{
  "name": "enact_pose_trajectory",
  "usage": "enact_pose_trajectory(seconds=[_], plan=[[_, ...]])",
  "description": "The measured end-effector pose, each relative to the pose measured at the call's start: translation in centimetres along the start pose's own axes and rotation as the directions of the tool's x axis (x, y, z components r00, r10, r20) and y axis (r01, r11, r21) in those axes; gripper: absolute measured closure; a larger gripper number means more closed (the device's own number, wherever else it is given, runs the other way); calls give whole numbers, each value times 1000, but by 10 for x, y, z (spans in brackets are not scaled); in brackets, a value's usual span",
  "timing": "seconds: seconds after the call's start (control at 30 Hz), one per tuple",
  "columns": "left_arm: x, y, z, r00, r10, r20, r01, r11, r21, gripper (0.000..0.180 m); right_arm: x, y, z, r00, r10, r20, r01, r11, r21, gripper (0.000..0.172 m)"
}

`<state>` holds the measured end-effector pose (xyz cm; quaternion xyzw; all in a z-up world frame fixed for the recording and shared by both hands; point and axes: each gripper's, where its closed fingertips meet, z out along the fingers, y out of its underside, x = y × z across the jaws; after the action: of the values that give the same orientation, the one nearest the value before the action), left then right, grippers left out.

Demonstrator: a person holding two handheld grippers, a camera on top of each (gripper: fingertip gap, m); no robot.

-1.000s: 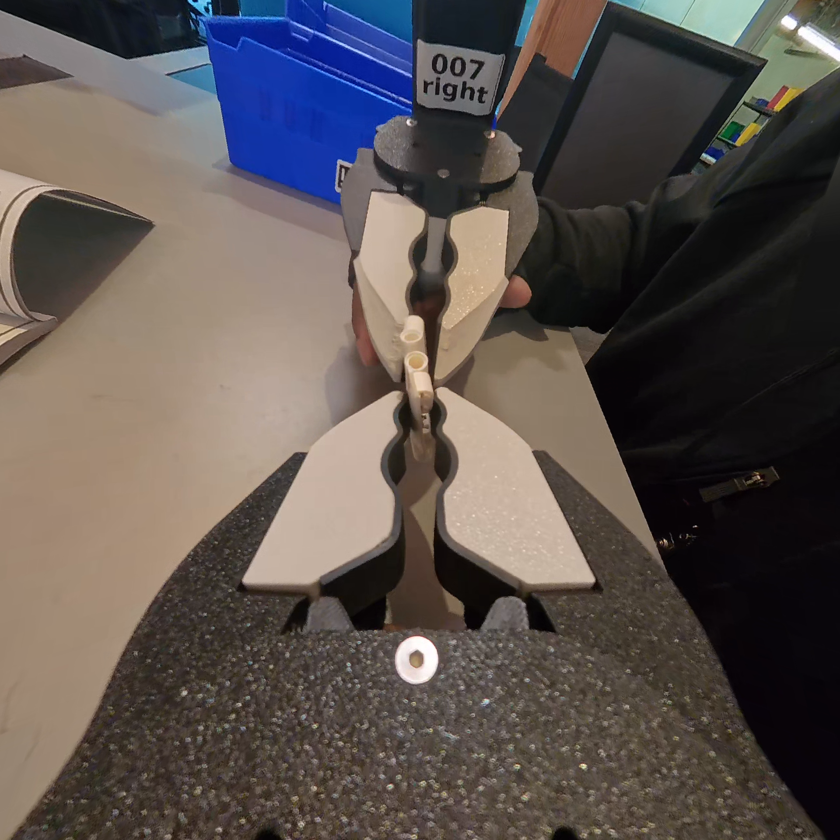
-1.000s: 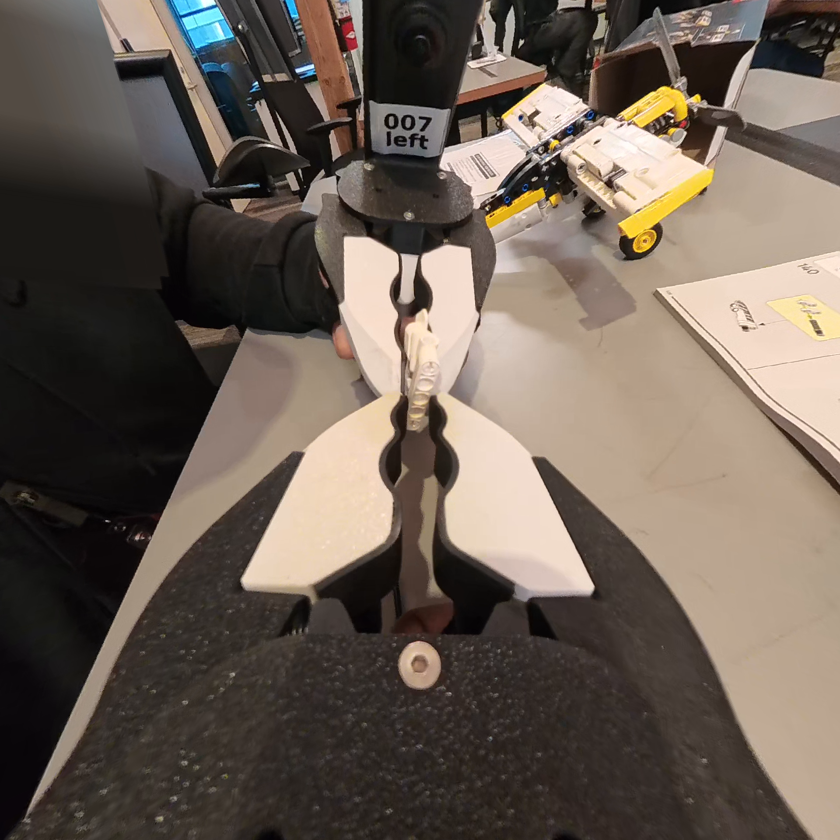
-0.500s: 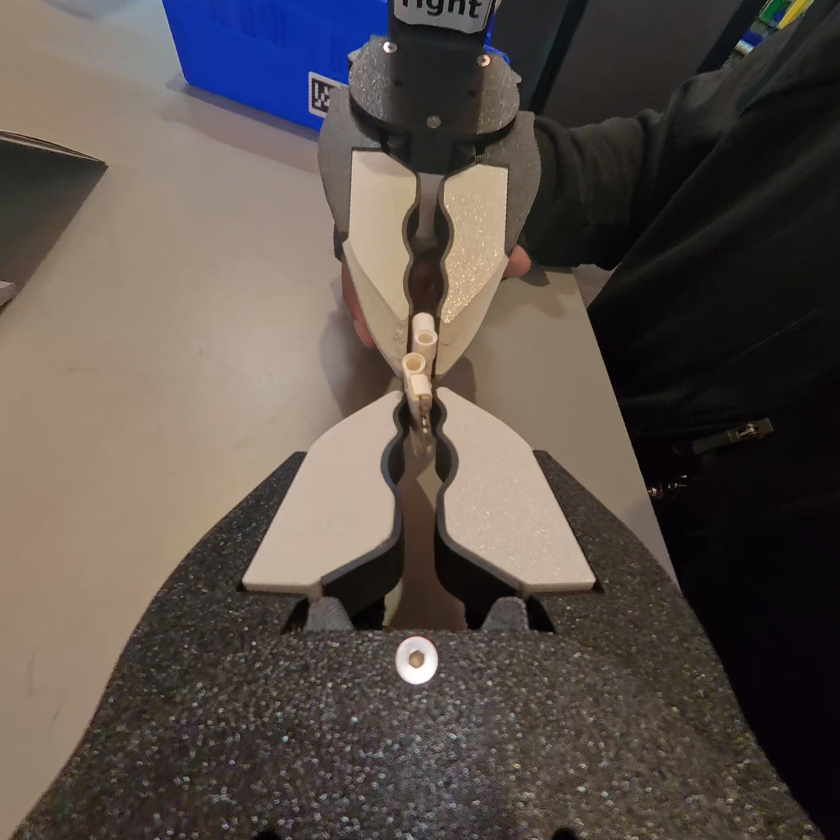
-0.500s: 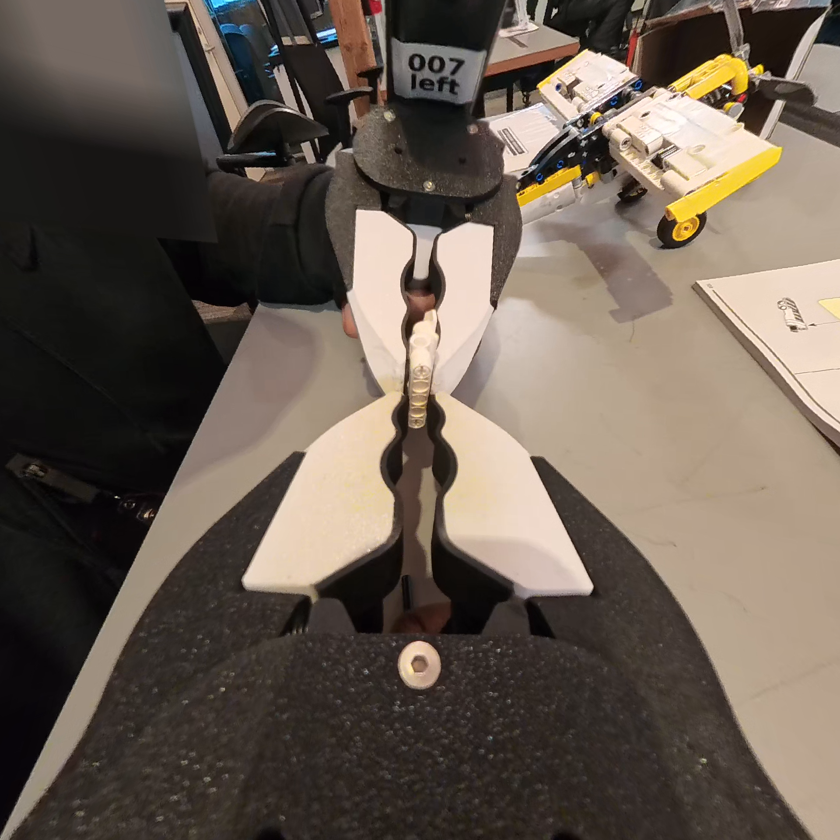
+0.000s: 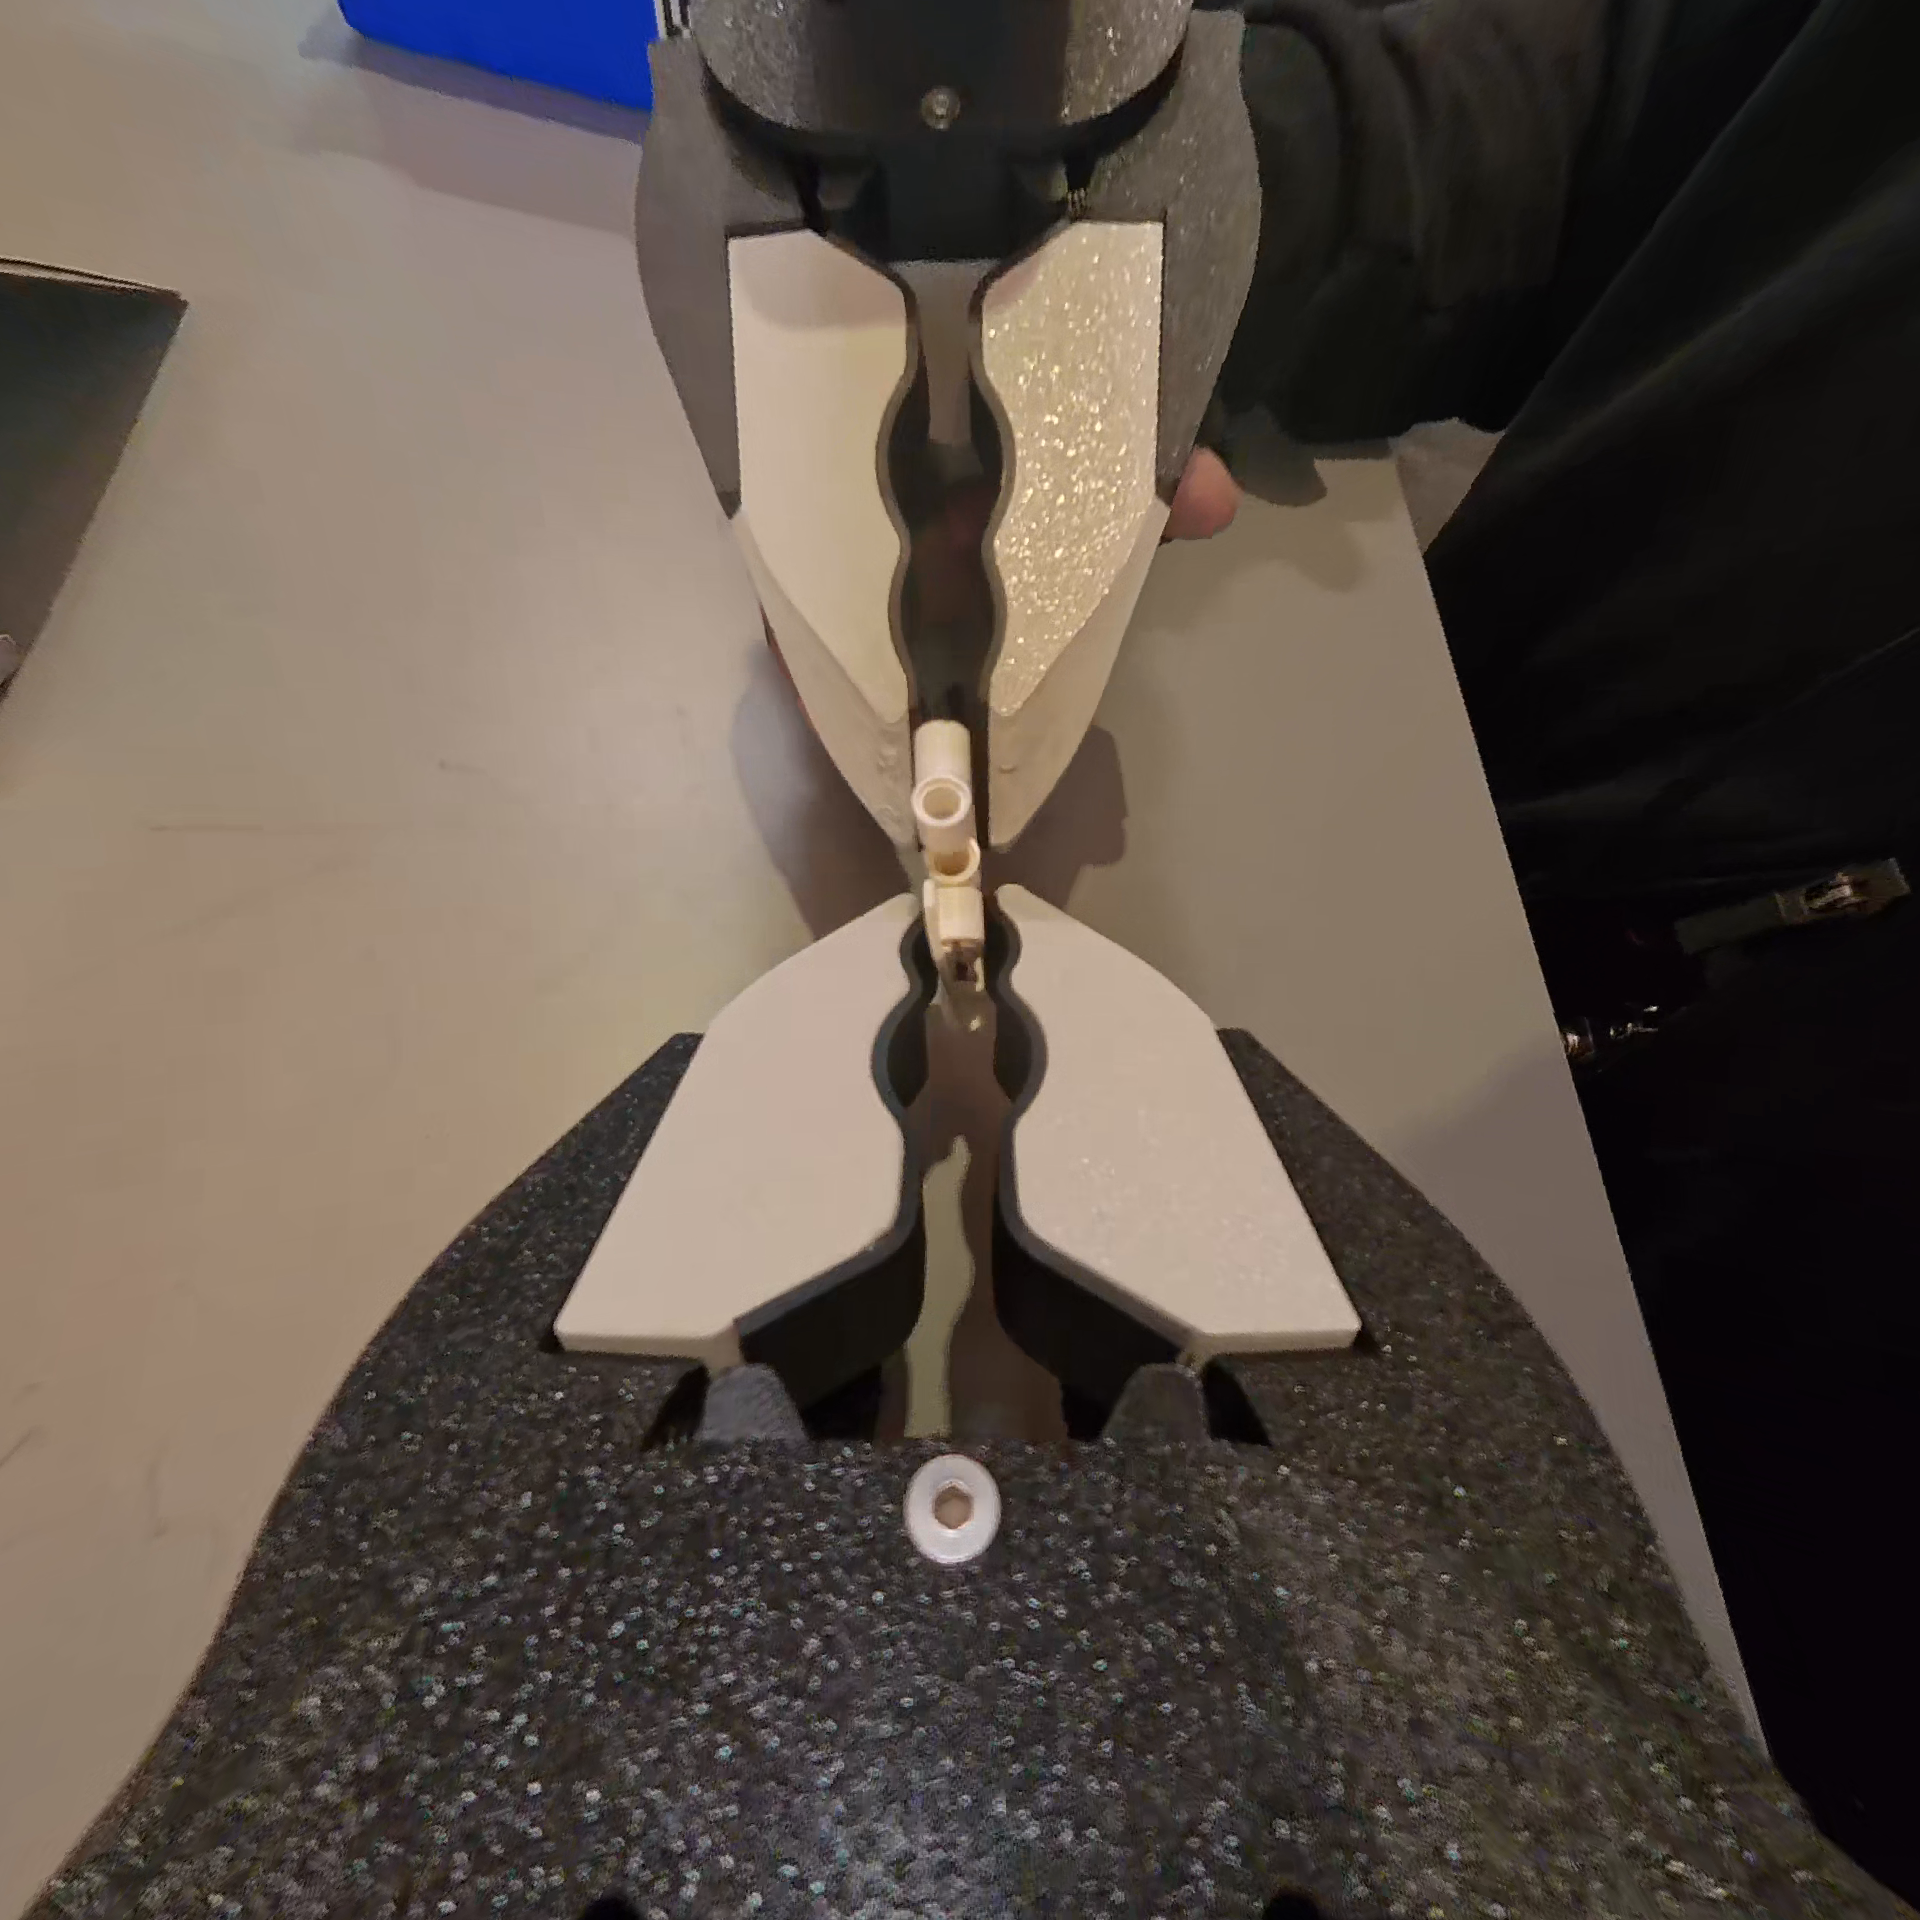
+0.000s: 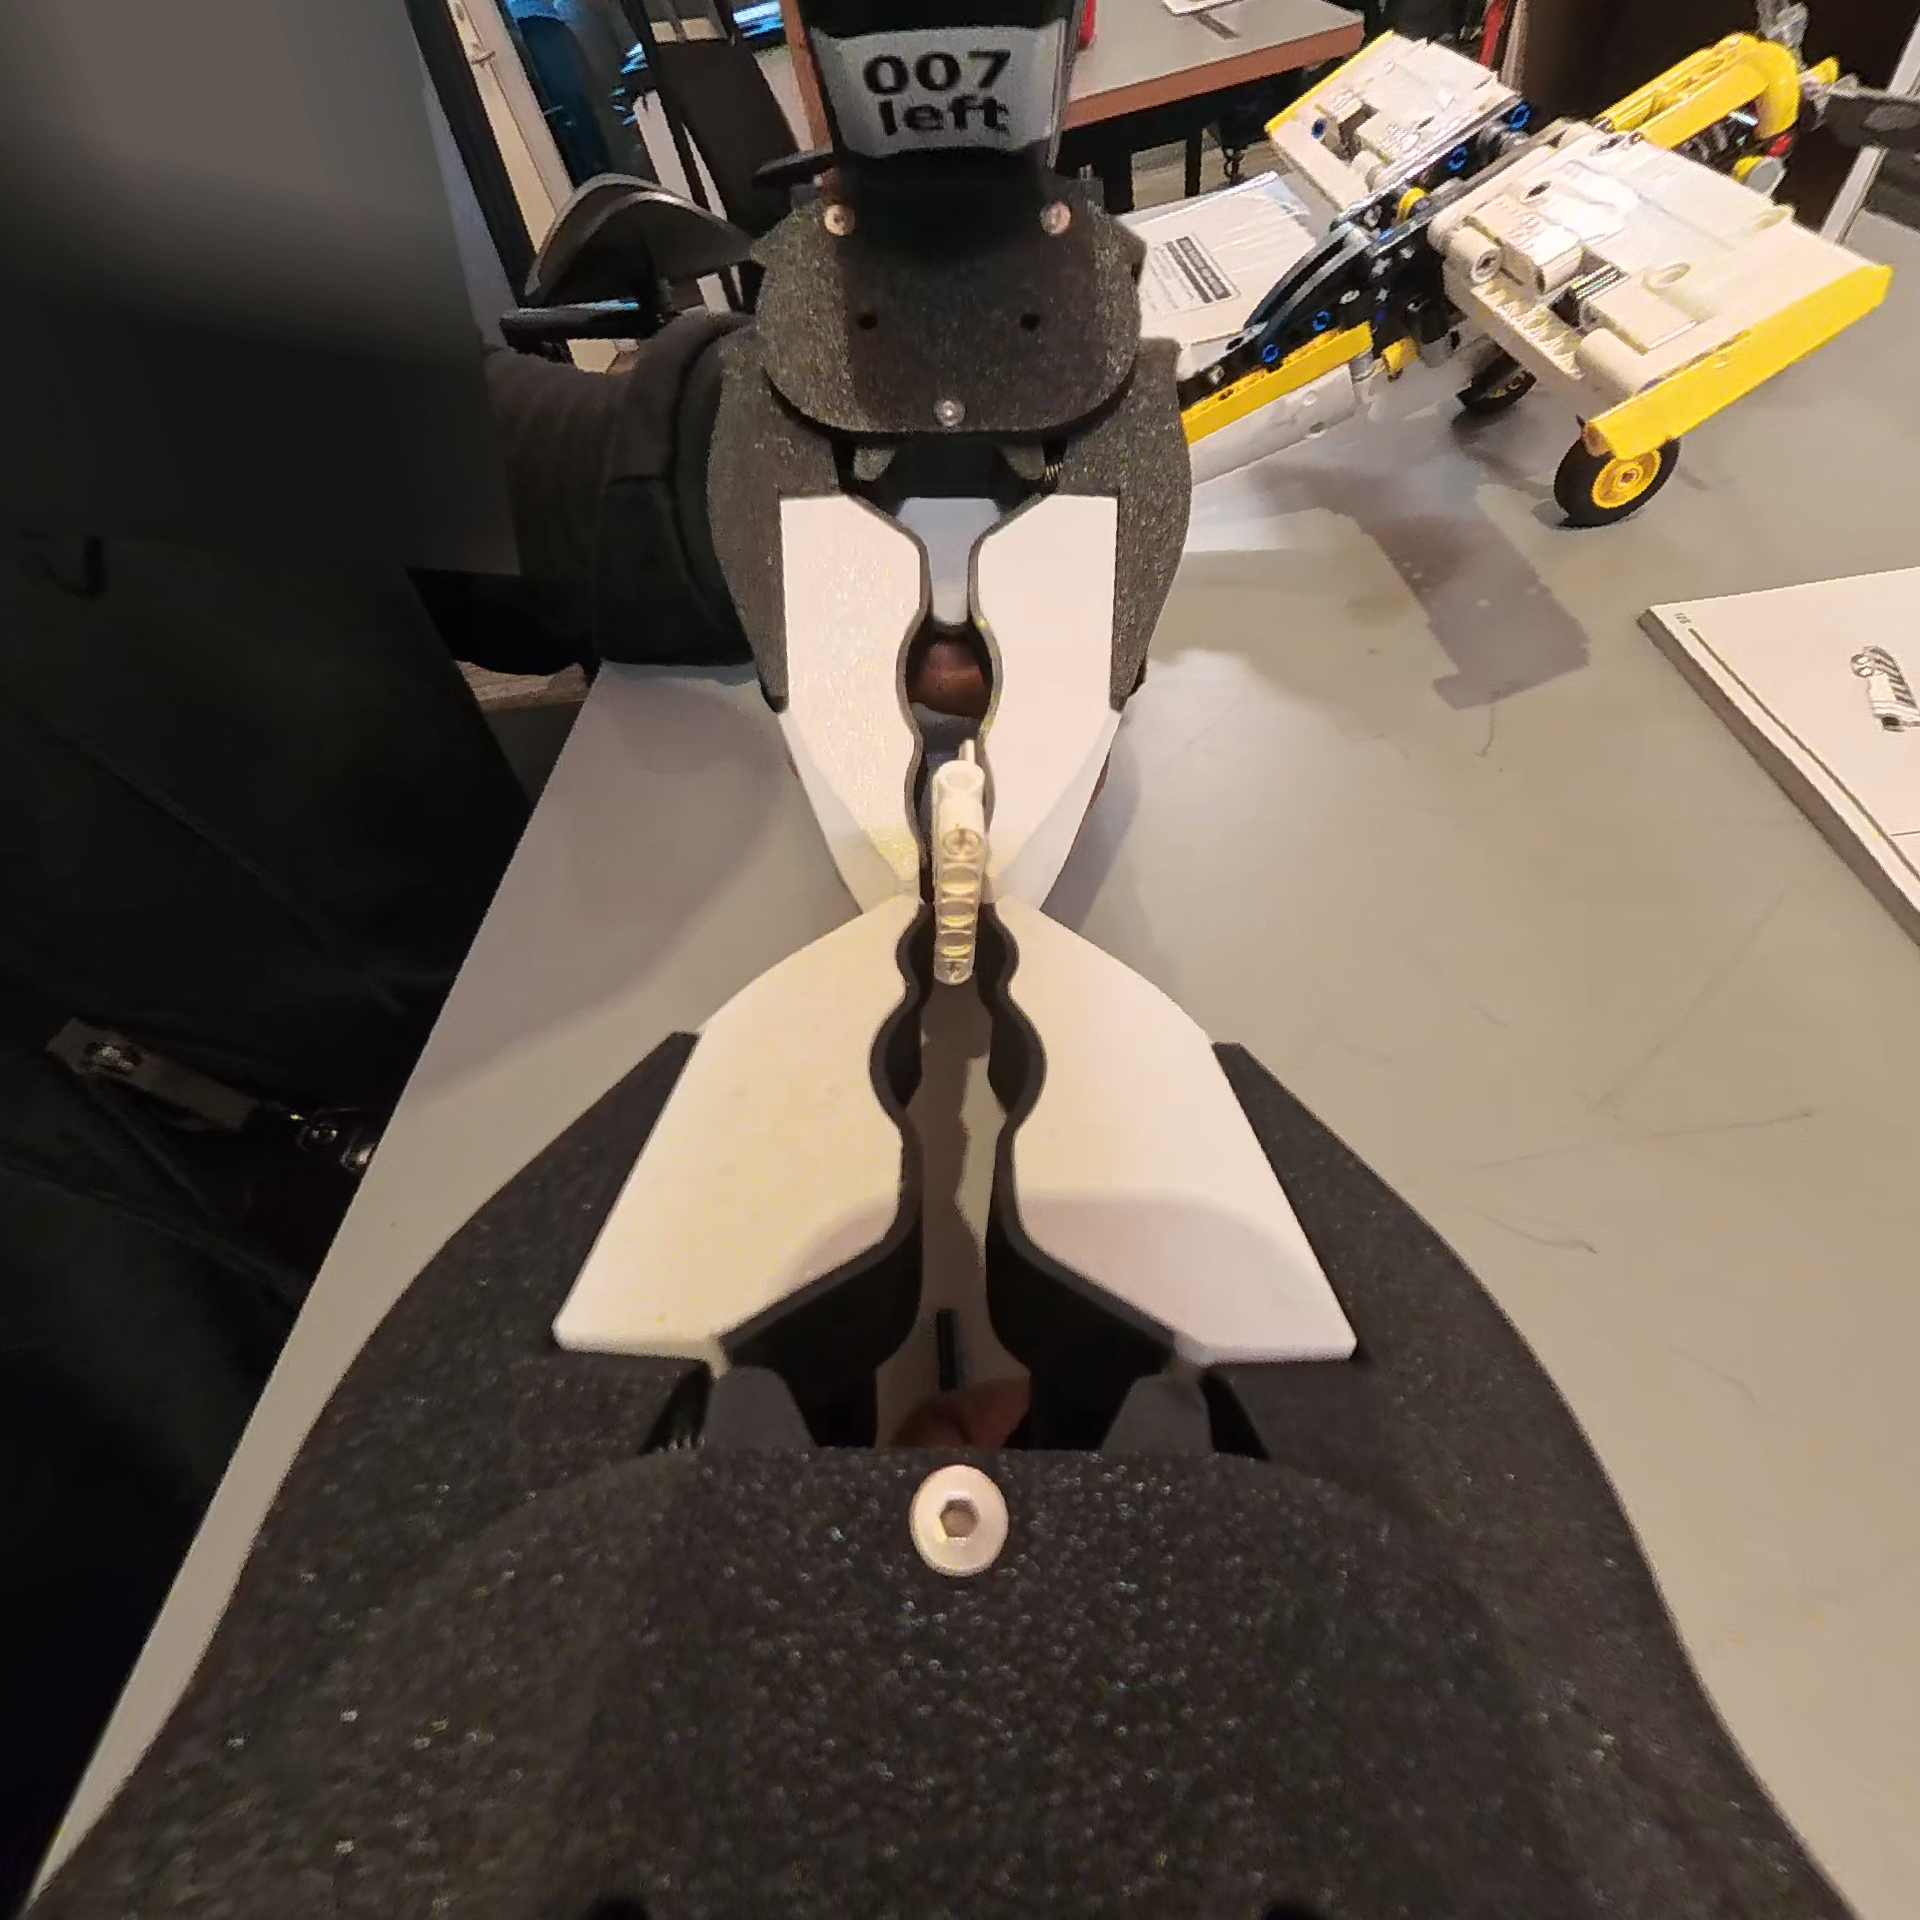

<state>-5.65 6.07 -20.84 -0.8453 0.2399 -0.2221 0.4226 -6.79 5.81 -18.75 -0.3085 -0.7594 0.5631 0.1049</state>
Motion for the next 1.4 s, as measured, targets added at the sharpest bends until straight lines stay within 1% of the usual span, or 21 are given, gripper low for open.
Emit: enact_pose_trajectory(seconds=[0.2, 0.3, 0.37, 0.47, 0.57, 0.63, 0.7, 0.83, 0.97, 1.0, 1.17, 1.4], plan=[[-2, 2, 2, 1000, 7, 29, -6, 999, -35, 173, 0, 1, 2, 1000, -8, -12, 8, 1000, -22, 164], [-5, 2, 3, 999, -16, 40, 17, 1000, -22, 173, 3, 2, 1, 1000, 9, -22, -9, 1000, -22, 164], [-4, 1, 4, 999, -42, 19, 42, 999, -2, 172, 4, 2, 1, 999, 33, -16, -33, 999, -19, 164], [-3, -4, 1, 994, -101, -42, 104, 992, 71, 172, 5, -2, 1, 998, 67, -11, -67, 998, 14, 164], [0, -21, -7, 970, -185, -159, 216, 954, 208, 173, 4, -16, -4, 996, 94, 3, -94, 991, 98, 164], [-2, -26, -11, 956, -216, -197, 262, 932, 249, 173, 6, -20, -8, 997, 69, -21, -66, 991, 114, 163], [-3, -28, -14, 952, -225, -207, 276, 923, 268, 173, 7, -20, -11, 998, 22, -58, -15, 994, 111, 162], [-4, -28, -15, 948, -240, -211, 292, 919, 265, 173, 11, -24, -15, 991, -49, -128, 66, 990, 128, 163], [-5, -26, -14, 941, -260, -219, 311, 918, 248, 173, 10, -27, -17, 982, -106, -157, 129, 981, 146, 172], [-4, -25, -13, 939, -262, -221, 313, 918, 242, 173, 10, -27, -16, 981, -111, -159, 134, 981, 143, 172], [-4, -20, -9, 942, -263, -207, 305, 930, 206, 173, 14, -20, -9, 976, -110, -190, 130, 987, 95, 172], [-8, -21, -9, 942, -278, -190, 316, 924, 214, 173, 16, -20, -9, 981, -61, -182, 82, 990, 112, 172]])
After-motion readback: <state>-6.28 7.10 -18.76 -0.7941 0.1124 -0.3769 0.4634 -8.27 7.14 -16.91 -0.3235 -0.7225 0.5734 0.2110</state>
